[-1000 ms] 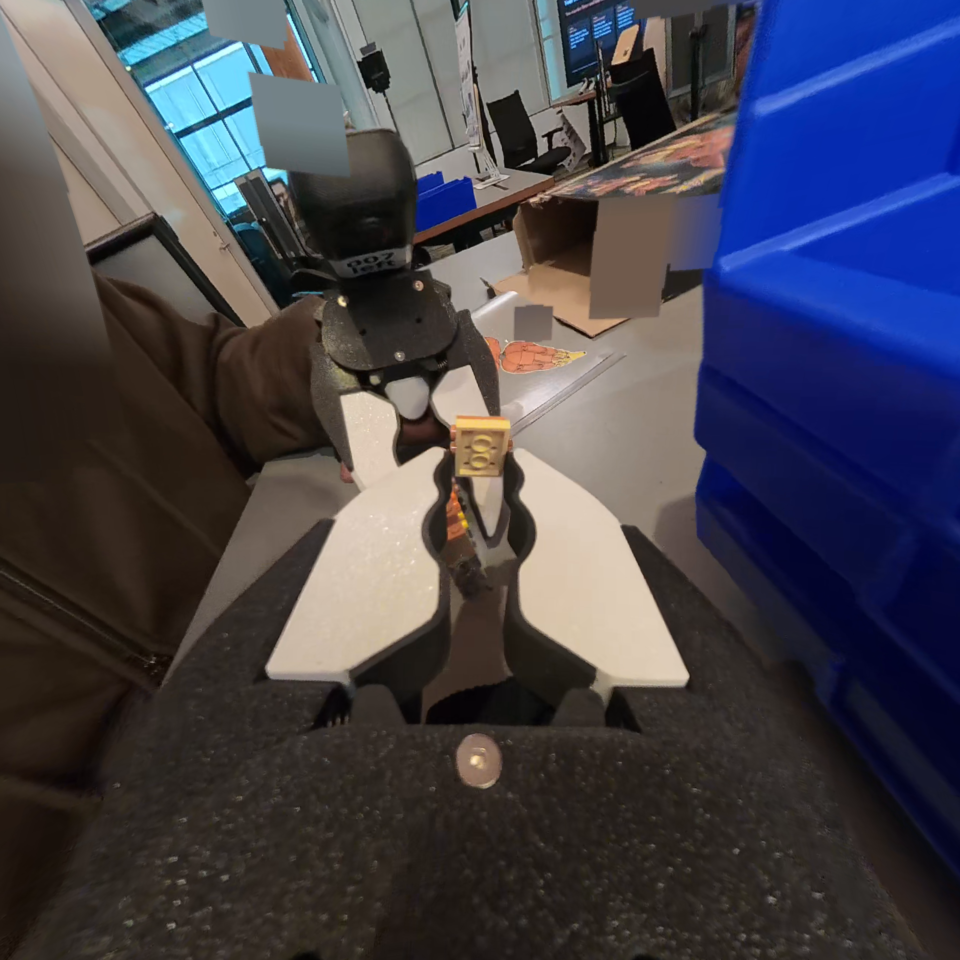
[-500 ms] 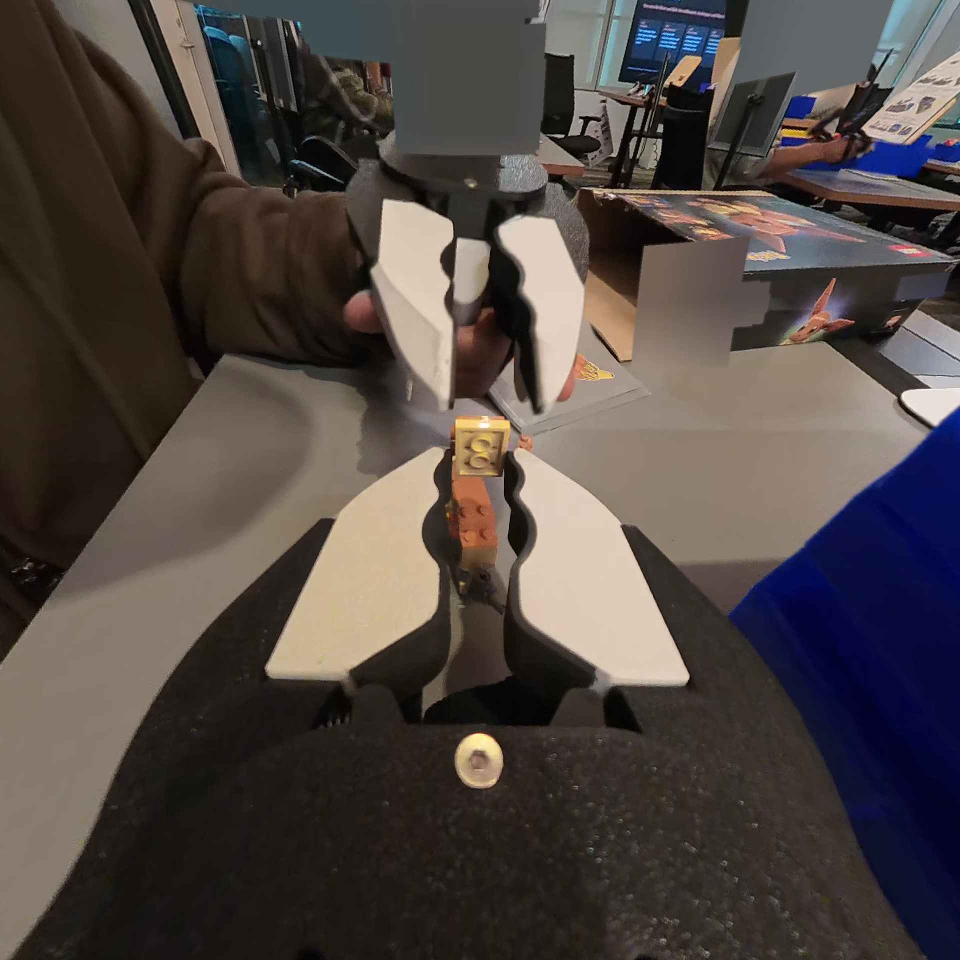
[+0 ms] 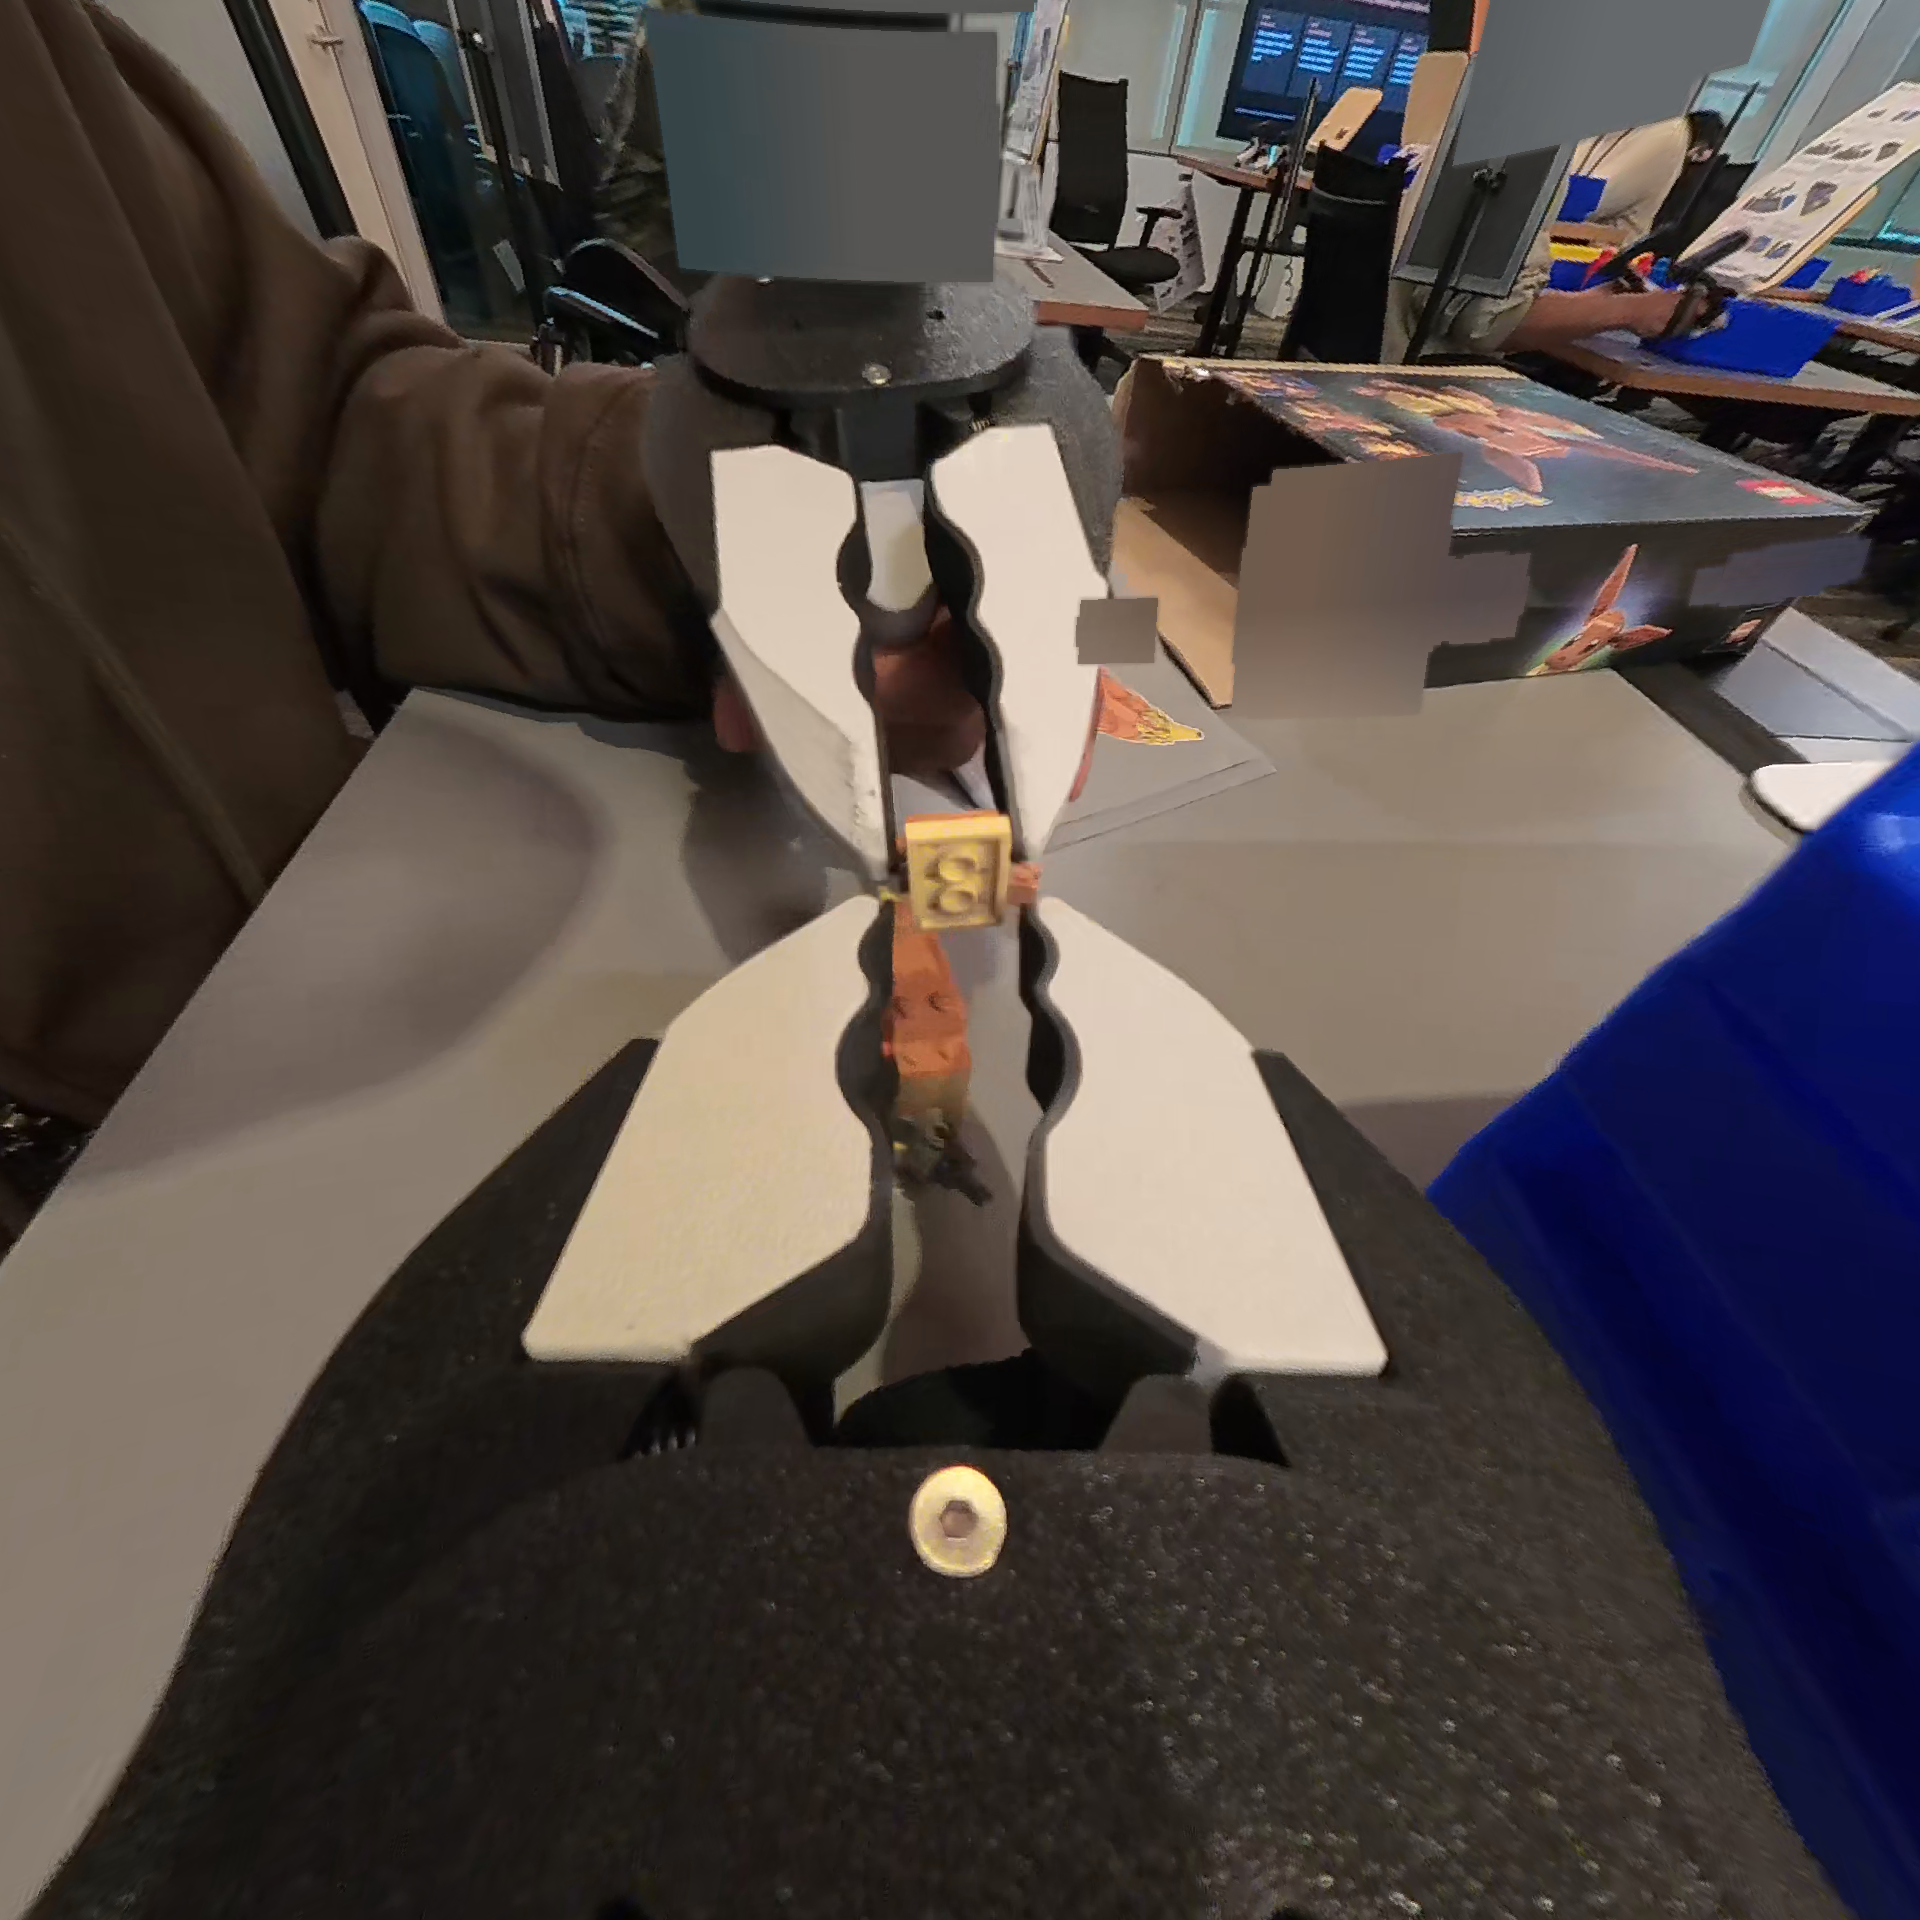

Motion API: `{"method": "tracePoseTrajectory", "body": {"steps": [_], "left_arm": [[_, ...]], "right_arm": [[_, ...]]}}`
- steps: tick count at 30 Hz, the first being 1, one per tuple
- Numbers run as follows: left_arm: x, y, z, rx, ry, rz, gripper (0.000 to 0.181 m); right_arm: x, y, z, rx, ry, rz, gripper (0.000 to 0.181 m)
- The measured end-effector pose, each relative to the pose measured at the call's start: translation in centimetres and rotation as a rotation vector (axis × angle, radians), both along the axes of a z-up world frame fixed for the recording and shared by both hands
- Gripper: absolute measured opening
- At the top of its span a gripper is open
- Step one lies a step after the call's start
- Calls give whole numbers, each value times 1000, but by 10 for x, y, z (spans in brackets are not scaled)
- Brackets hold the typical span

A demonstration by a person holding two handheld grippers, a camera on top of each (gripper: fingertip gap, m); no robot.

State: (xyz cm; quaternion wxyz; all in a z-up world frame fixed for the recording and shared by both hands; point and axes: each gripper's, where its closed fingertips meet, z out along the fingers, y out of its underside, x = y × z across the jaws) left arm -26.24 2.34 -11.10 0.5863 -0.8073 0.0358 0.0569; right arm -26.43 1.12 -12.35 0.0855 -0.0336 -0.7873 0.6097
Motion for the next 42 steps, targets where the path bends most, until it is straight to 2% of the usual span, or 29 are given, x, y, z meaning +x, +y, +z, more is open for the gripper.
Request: {"method": "tracePoseTrajectory", "body": {"steps": [3, 9, 13, 17, 19, 23, 27, 31, 34, 38, 40, 42], "left_arm": [[-10, -4, 0, -35, 130, 68, 19], [-23, -5, -7, -157, 498, 179, 19], [-27, -2, -9, -206, 690, 223, 20], [-28, 0, -10, -236, 816, 247, 20], [-28, 0, -9, -242, 865, 253, 20], [-31, 1, -13, -249, 852, 257, 20], [-32, 1, -6, -128, 603, 268, 20], [-36, -4, 13, 68, 138, 275, 32], [-43, -9, 22, 200, -227, 276, 33], [-36, -6, 35, 382, -748, 129, 33], [-33, -4, 37, 435, -914, 61, 32], [-29, 0, 35, 444, -1003, 12, 32]], "right_arm": [[-8, 9, 7, -24, 16, -36, 28], [-15, 10, 12, -119, -316, -47, 28], [-19, 7, 13, -139, -418, -87, 26], [-19, 1, 1, -67, -418, -142, 24], [-24, 2, 0, -67, -412, -180, 13], [-26, 4, -3, -45, -354, -203, 10], [-32, 7, 3, -47, -193, -248, 8], [-37, 13, 18, -35, 87, -321, 7], [-38, 15, 27, -52, 204, -360, 7], [-36, 17, 40, -95, 357, -392, 7], [-31, 15, 46, -126, 411, -385, 7], [-25, 12, 51, -146, 463, -371, 7]]}}
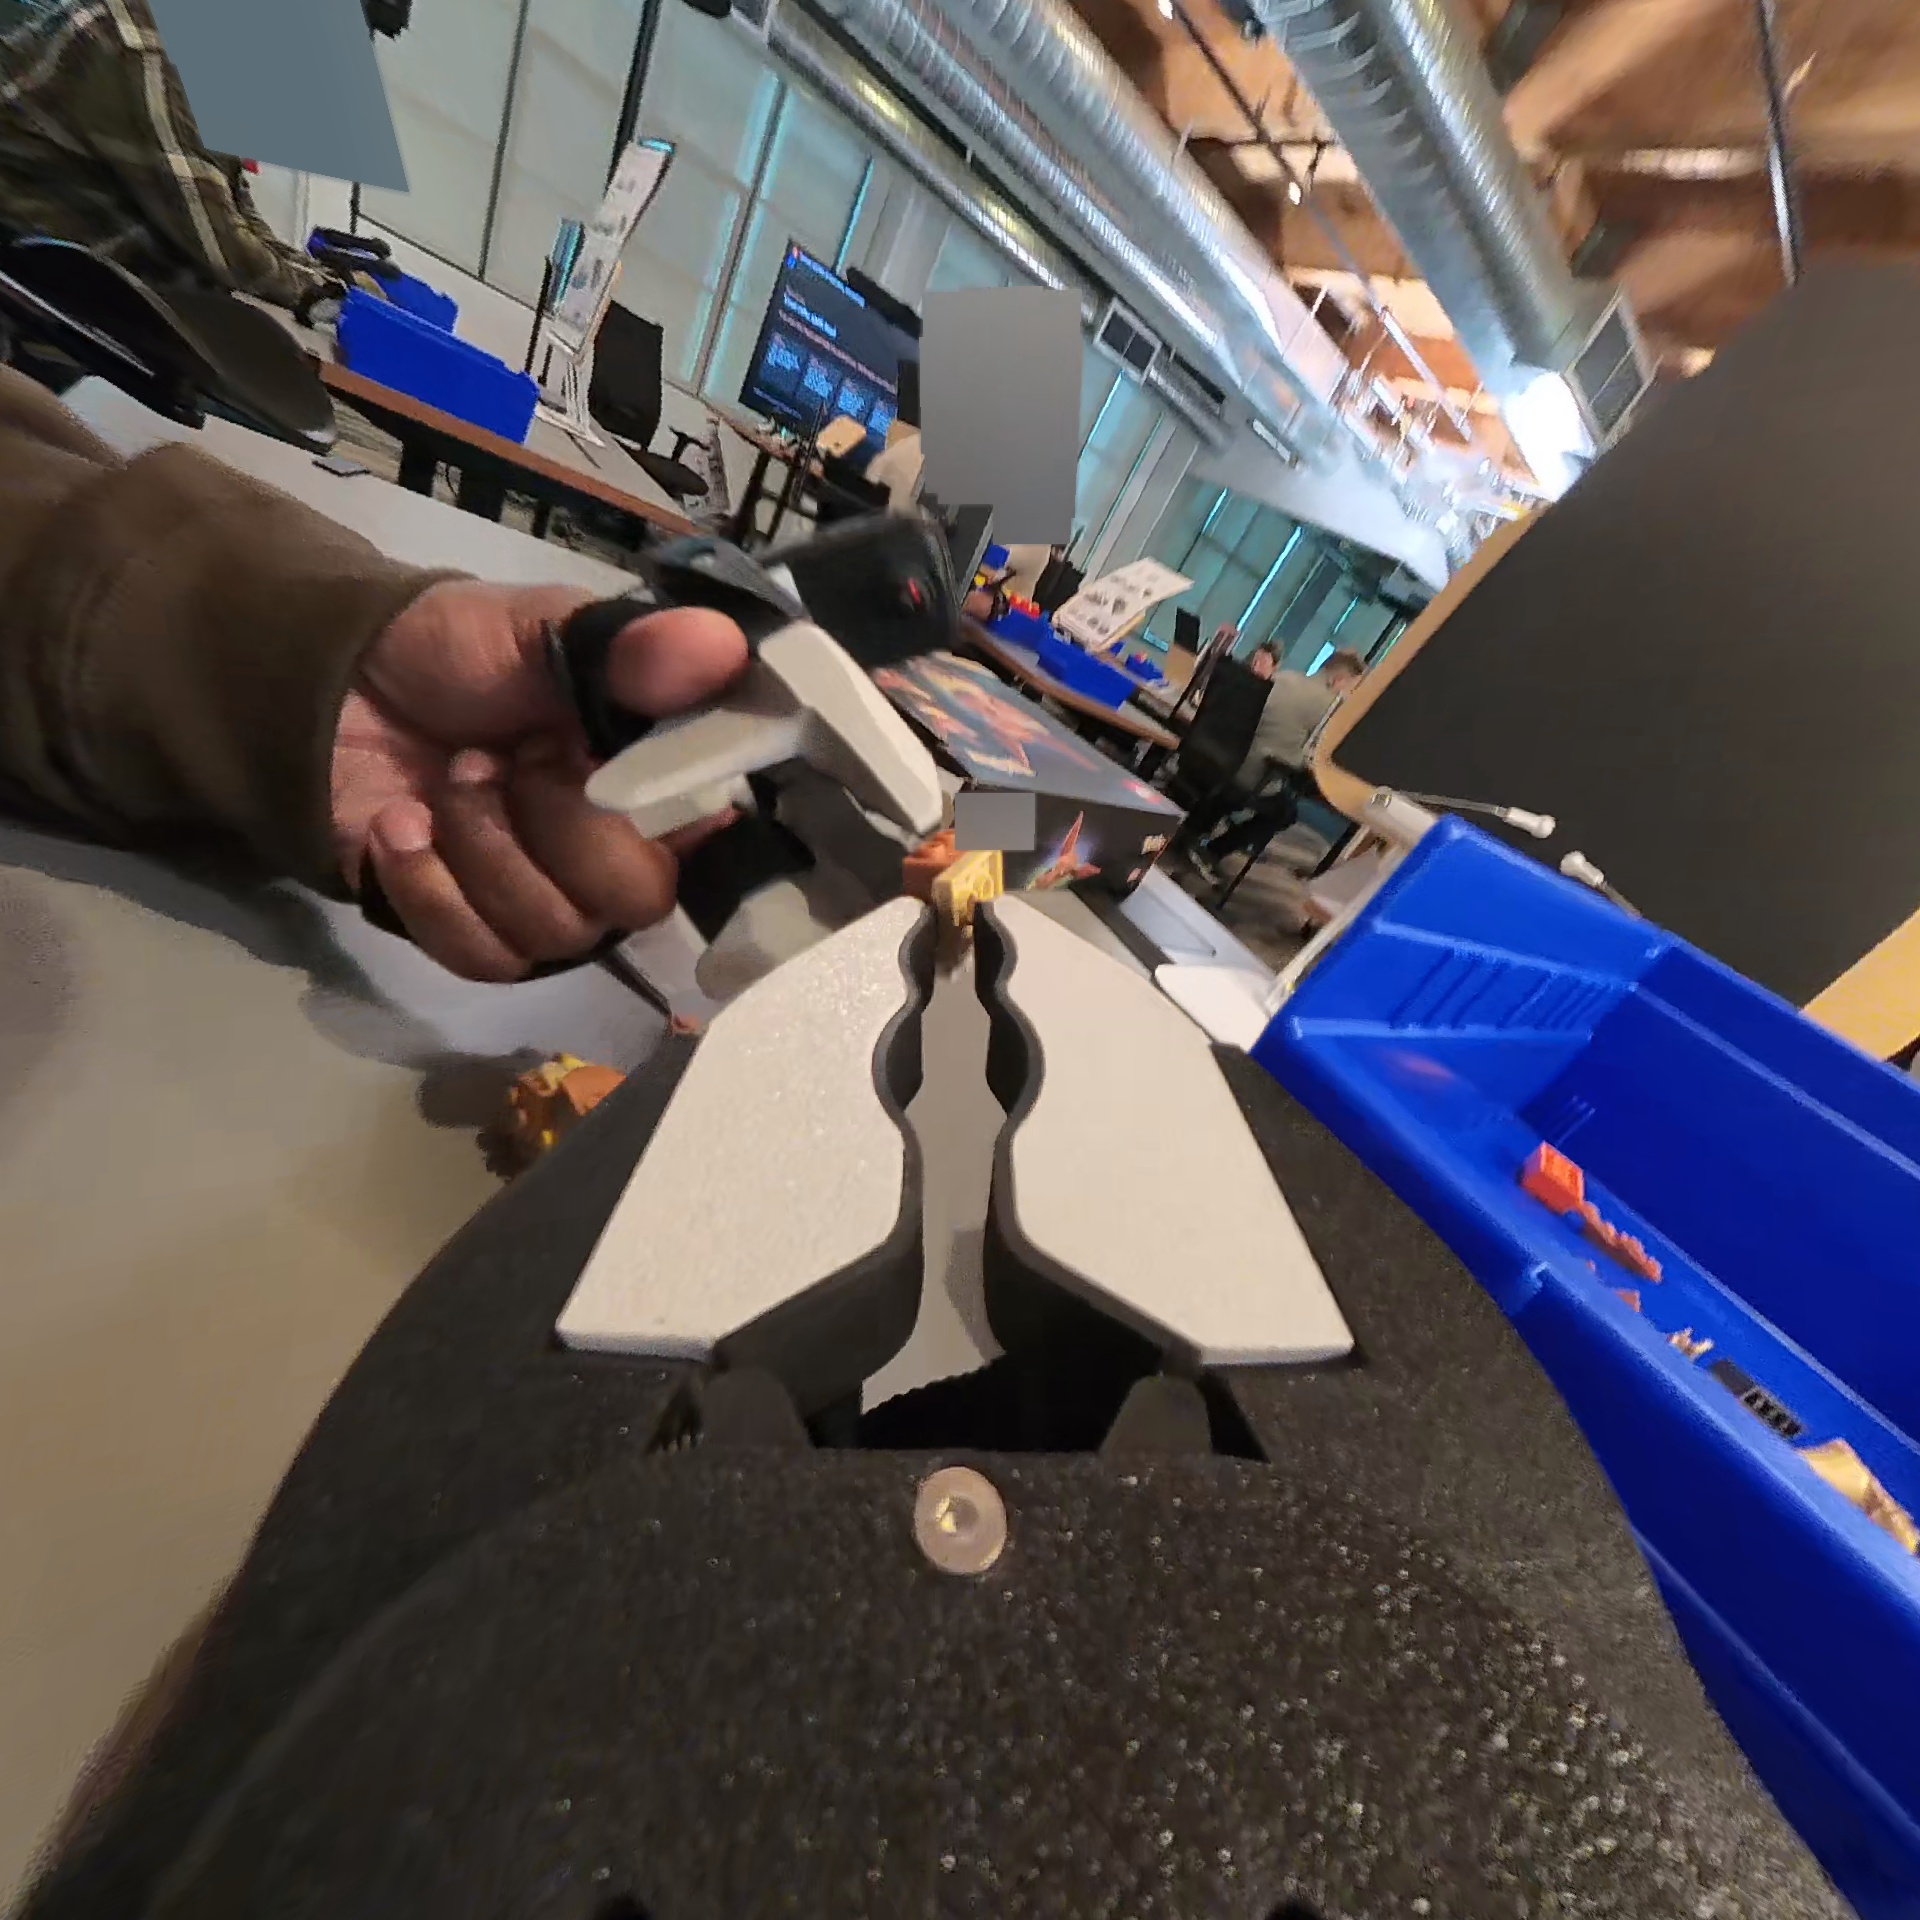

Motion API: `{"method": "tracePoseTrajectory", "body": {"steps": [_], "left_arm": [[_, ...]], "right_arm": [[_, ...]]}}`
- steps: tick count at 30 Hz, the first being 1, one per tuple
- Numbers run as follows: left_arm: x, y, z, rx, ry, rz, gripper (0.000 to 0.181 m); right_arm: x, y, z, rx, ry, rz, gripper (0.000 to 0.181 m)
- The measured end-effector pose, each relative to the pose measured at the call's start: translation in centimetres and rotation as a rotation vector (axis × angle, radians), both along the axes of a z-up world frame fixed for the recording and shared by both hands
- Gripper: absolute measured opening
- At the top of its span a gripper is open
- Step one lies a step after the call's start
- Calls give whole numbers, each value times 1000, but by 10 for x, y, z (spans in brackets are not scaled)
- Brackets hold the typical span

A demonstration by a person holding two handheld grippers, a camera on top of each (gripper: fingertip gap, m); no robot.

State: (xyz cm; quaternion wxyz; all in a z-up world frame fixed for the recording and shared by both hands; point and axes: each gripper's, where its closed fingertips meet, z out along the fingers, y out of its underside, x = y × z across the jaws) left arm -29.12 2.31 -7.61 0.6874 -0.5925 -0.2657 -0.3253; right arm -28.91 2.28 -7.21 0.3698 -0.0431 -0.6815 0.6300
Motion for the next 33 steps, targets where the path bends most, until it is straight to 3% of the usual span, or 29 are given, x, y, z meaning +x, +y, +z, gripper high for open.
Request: {"method": "tracePoseTrajectory", "body": {"steps": [9, 15, 22, 27, 29, 33], "left_arm": [[13, 4, 8, 121, -83, -94, 30], [13, 4, 4, 105, 5, -54, 20], [16, 4, -8, -61, 197, -42, 20], [20, 0, -12, -159, 381, -41, 20], [15, -5, -18, -210, 445, -15, 20], [7, -9, -16, -201, 426, 13, 20]], "right_arm": [[3, -5, 0, 35, 89, -31, 7], [6, -7, 0, 64, 144, -51, 10], [8, -8, -10, 200, 215, -53, 7], [9, -5, -9, 148, 76, 25, 5], [-2, 11, 5, 29, -5, 7, 5], [-17, 36, 15, -77, -83, -16, 5]]}}
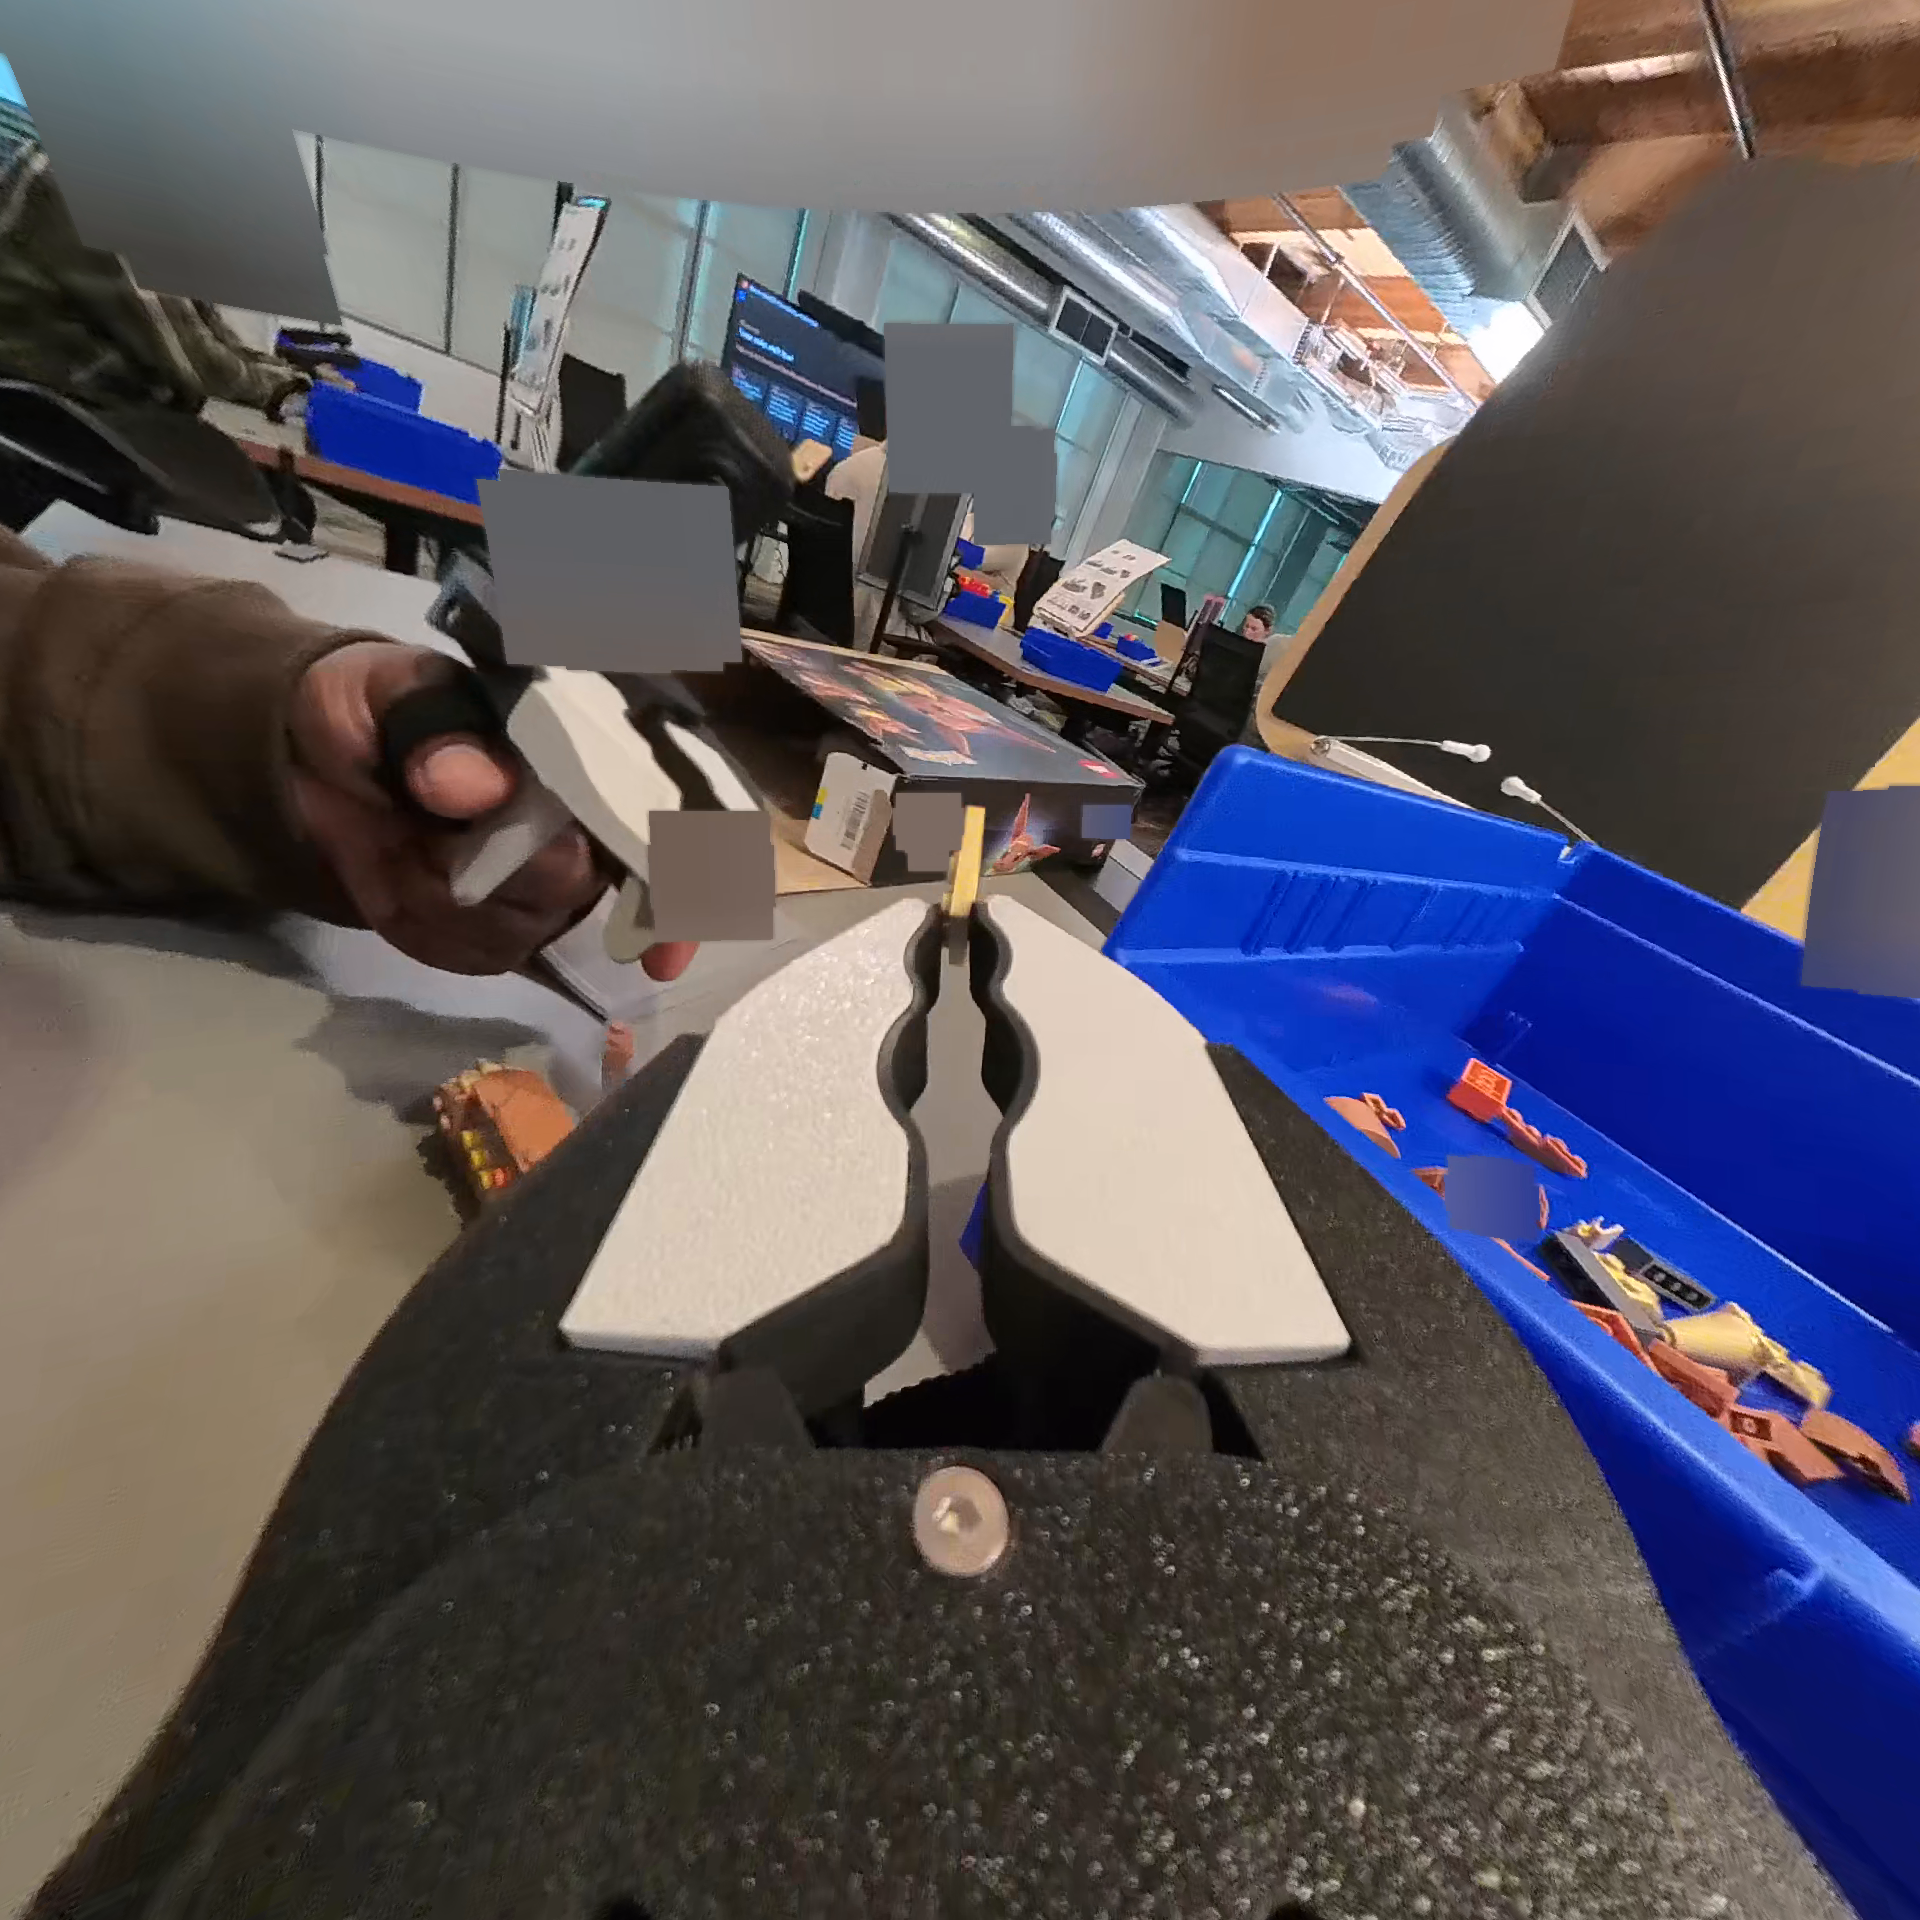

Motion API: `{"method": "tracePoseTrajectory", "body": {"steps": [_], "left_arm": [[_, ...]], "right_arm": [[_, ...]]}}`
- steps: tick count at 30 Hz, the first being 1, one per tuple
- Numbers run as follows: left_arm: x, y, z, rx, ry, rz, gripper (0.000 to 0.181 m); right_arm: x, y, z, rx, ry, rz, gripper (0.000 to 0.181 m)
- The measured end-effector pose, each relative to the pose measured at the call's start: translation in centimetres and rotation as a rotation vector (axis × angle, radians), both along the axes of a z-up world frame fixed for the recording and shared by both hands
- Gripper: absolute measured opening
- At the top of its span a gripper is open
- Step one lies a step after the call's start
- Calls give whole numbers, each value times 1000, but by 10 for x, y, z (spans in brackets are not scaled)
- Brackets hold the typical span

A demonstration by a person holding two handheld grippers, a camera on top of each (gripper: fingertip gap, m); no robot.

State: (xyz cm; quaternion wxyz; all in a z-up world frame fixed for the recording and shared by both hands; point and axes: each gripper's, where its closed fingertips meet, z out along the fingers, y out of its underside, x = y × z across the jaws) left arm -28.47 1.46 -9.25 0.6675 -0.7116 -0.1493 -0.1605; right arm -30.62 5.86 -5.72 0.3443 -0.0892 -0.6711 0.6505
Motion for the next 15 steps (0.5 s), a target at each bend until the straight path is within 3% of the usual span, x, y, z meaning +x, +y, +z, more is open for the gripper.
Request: {"method": "tracePoseTrajectory", "body": {"steps": [5, 8, 10, 12, 15], "left_arm": [[7, 6, -4, -29, 49, -12, 20], [9, 8, -3, -30, 56, -13, 20], [10, 9, -3, -28, 55, -13, 20], [10, 8, -2, -27, 58, -9, 20], [7, 6, 1, -7, 46, 4, 20]], "right_arm": [[-13, 15, 20, -46, 67, -114, 5], [-53, 46, 34, -46, 35, -368, 5], [-81, 67, 32, 10, -52, -525, 20], [-92, 73, 25, 53, -125, -555, 36], [-80, 77, 27, 19, -76, -541, 36]]}}
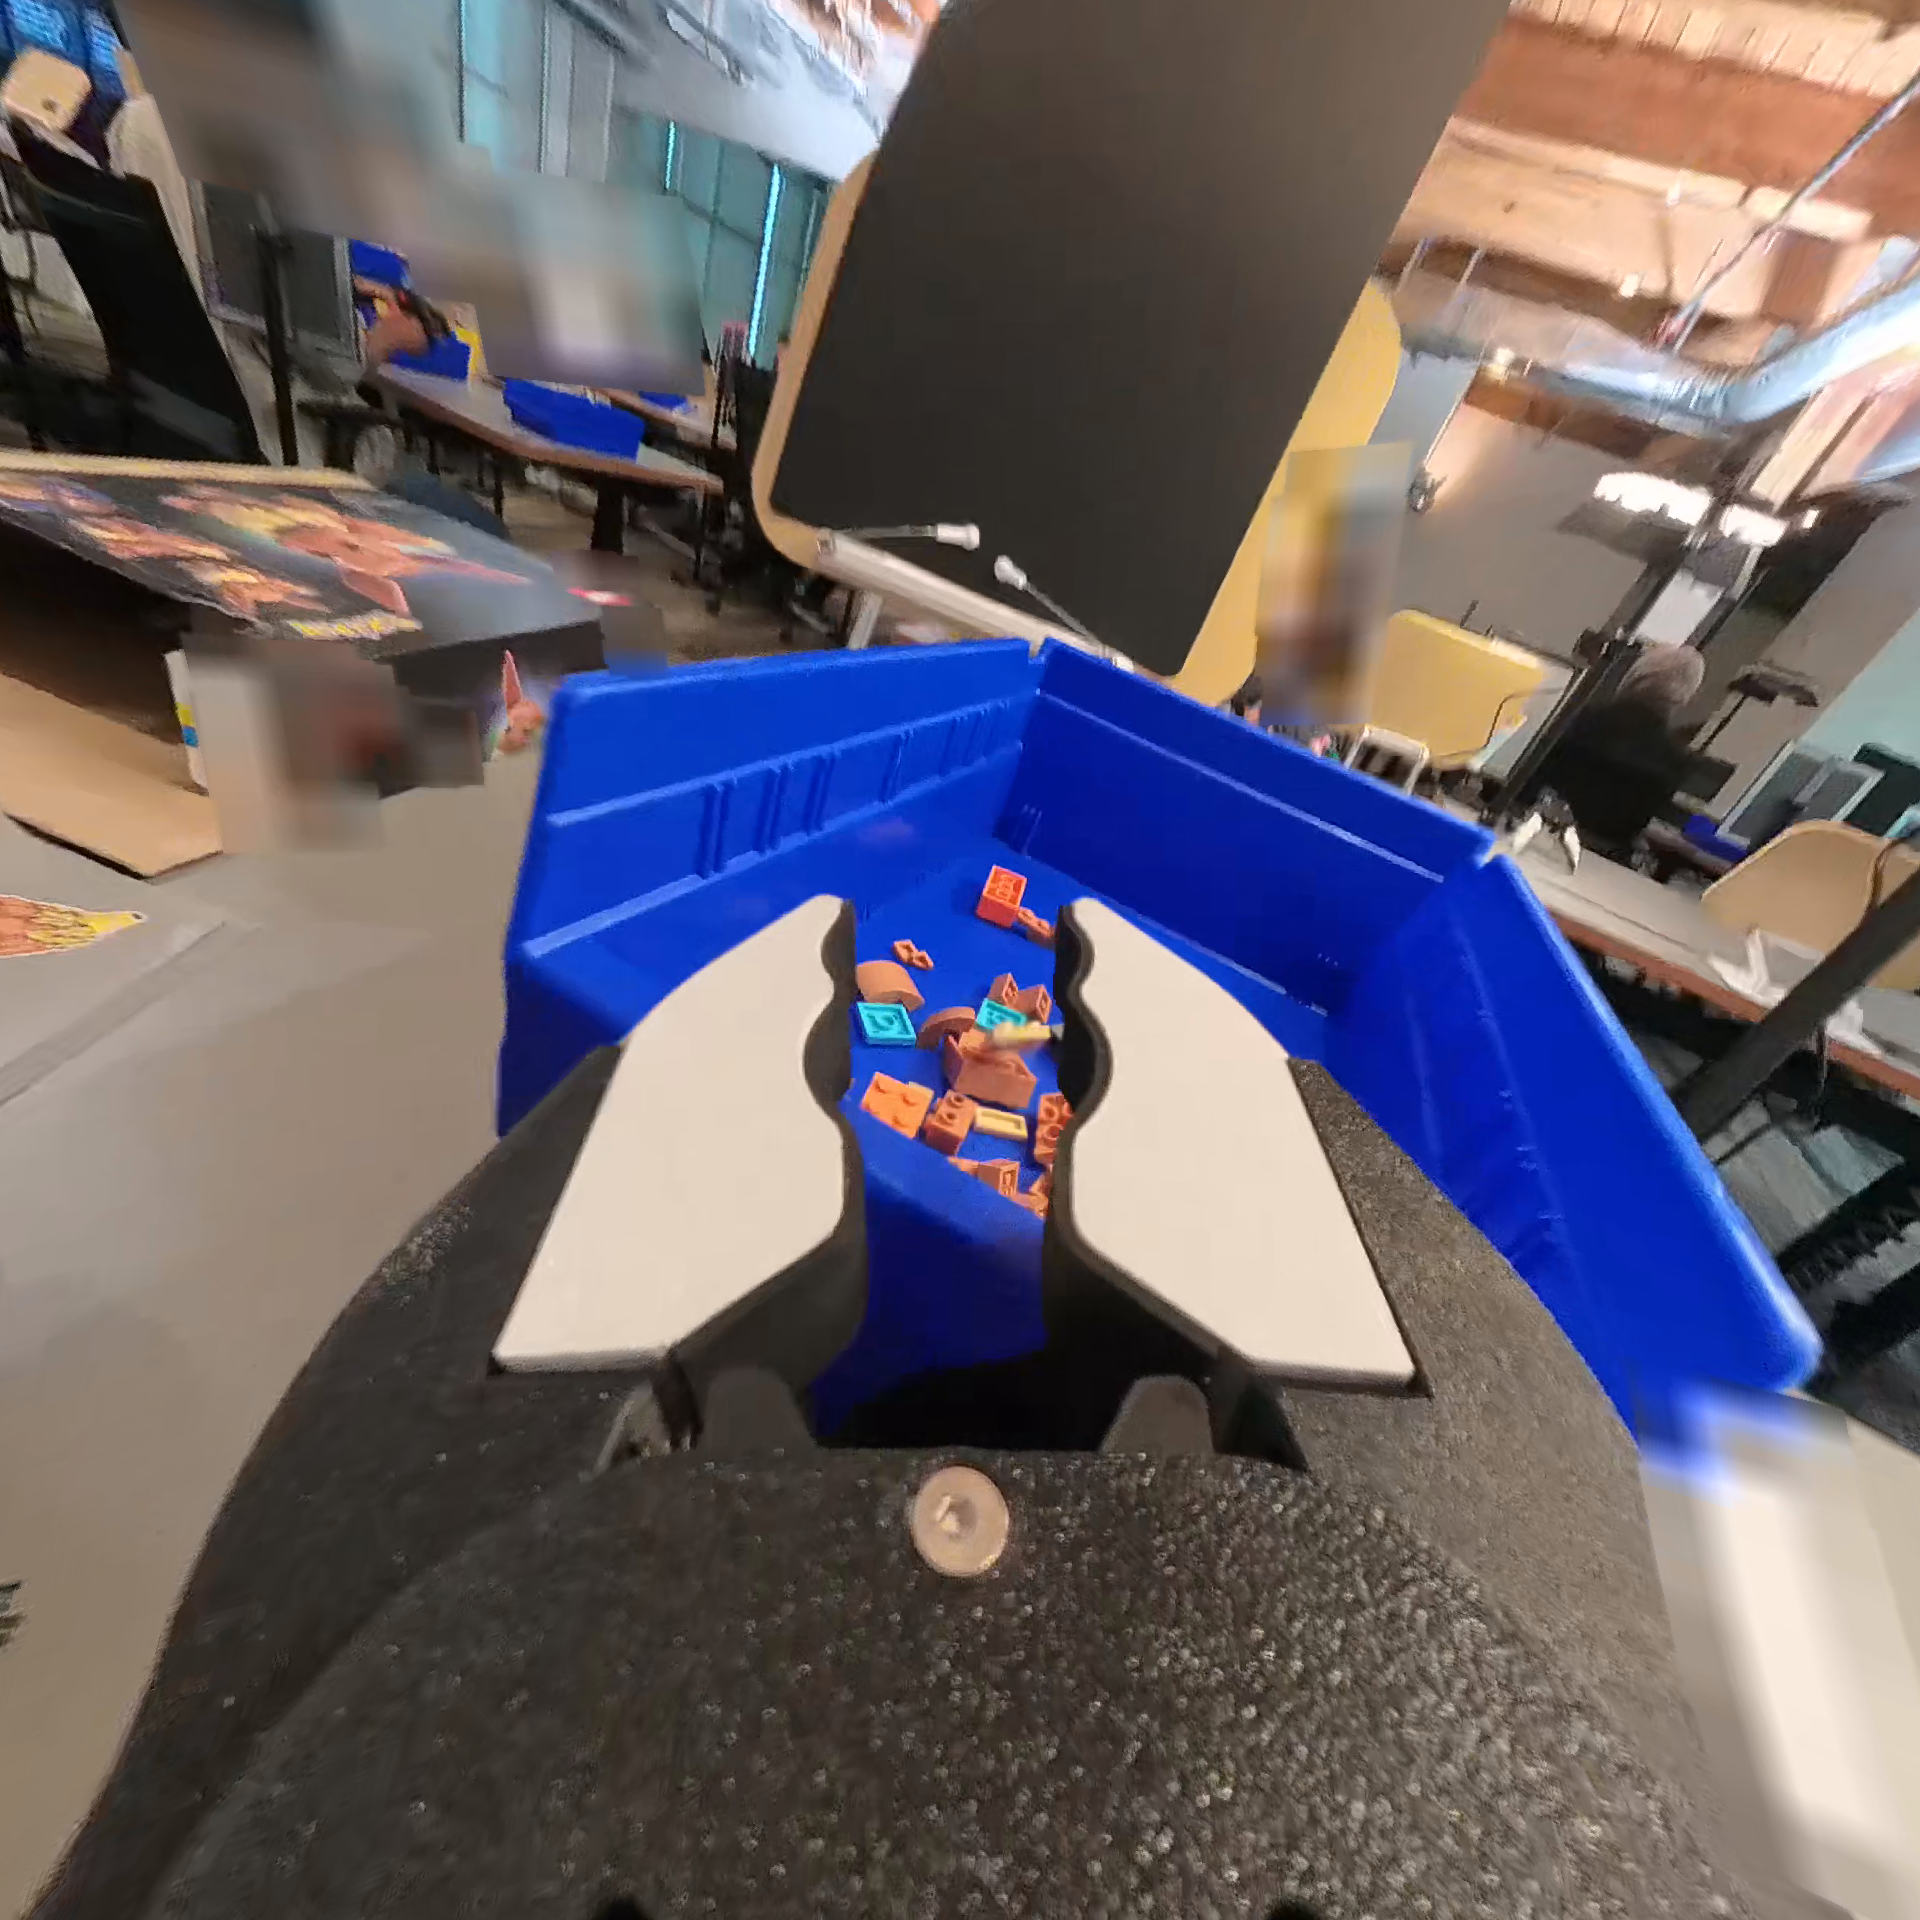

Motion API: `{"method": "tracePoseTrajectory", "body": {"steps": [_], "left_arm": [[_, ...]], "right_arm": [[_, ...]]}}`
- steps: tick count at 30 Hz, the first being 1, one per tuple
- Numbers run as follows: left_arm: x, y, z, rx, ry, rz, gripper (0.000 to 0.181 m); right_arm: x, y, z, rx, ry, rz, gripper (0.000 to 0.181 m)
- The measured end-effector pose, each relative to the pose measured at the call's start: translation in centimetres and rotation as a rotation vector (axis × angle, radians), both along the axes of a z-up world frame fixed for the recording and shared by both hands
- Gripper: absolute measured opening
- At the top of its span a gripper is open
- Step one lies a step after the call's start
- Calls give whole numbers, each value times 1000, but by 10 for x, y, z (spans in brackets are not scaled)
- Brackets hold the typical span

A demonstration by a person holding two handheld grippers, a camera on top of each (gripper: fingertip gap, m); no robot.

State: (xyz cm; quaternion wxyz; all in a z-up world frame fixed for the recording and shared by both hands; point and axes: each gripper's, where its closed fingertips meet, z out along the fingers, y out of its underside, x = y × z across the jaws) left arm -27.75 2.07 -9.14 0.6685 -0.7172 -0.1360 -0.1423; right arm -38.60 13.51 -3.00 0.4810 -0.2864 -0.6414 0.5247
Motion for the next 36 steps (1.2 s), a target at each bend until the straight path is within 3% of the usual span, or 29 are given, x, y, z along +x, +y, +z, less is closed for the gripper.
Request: {"method": "tracePoseTrajectory", "body": {"steps": [1, 3, 6, 12, 18, 22, 24, 36], "left_arm": [[-1, -1, 2, 15, -13, 1, 20], [-3, -4, 6, 51, -54, -9, 20], [5, -5, 9, 101, -147, -108, 20], [27, -6, 5, 97, -178, -270, 20], [45, 1, -8, -4, -100, -339, 20], [55, 4, -19, -74, -93, -383, 20], [57, 4, -21, -85, -110, -393, 21], [43, 3, -17, -43, -214, -339, 23]], "right_arm": [[9, -3, 3, -2, 39, 31, 35], [36, -29, 3, 42, 104, 221, 33], [78, -77, -25, 228, 87, 537, 33], [121, -117, -53, 389, 151, 780, 44], [143, -134, -67, 513, 242, 862, 41], [149, -141, -81, 606, 264, 882, 28], [151, -141, -84, 611, 262, 896, 21], [139, -139, -80, 516, 148, 861, 19]]}}
